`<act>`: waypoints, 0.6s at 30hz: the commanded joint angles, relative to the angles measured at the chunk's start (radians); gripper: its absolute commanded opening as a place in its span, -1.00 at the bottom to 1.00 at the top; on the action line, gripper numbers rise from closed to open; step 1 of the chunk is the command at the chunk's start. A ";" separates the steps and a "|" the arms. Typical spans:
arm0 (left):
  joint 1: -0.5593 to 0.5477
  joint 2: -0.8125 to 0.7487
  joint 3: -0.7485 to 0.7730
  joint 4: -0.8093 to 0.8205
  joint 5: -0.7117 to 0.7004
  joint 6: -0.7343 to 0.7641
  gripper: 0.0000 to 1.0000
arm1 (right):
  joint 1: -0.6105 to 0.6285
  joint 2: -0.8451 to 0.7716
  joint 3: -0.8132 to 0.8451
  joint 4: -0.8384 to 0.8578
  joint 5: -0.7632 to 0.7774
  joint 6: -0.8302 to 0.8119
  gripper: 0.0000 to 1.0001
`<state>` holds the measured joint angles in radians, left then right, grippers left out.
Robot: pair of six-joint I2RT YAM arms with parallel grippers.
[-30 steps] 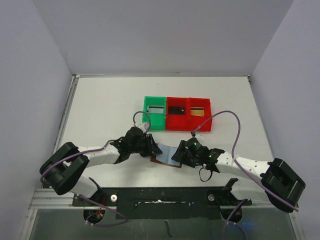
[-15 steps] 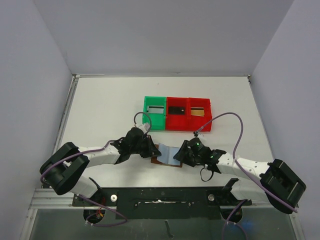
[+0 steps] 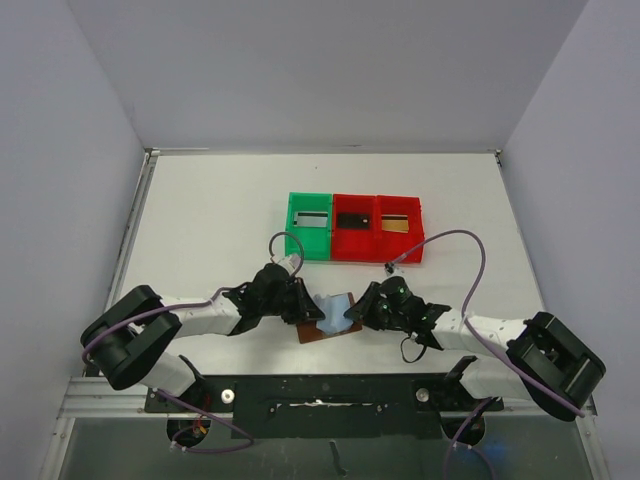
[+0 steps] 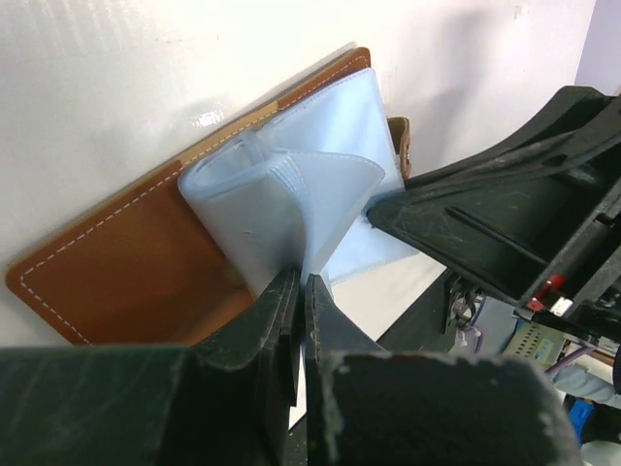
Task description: Take the credit cards out of the card holder
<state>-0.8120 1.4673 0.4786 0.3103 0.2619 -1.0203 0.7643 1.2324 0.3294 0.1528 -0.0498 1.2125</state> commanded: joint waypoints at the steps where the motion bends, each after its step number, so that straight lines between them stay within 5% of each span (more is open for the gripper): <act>1: -0.009 -0.018 -0.008 0.021 -0.031 -0.015 -1.00 | -0.012 -0.030 -0.016 0.214 -0.106 -0.007 -0.75; 18: -0.009 -0.064 0.013 -0.075 -0.084 0.016 -1.00 | -0.047 0.026 -0.054 0.294 -0.254 0.023 -0.80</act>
<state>-0.8165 1.4281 0.4759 0.2543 0.2016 -1.0325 0.7269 1.2537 0.2840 0.3981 -0.2562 1.2171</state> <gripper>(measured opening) 0.027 0.081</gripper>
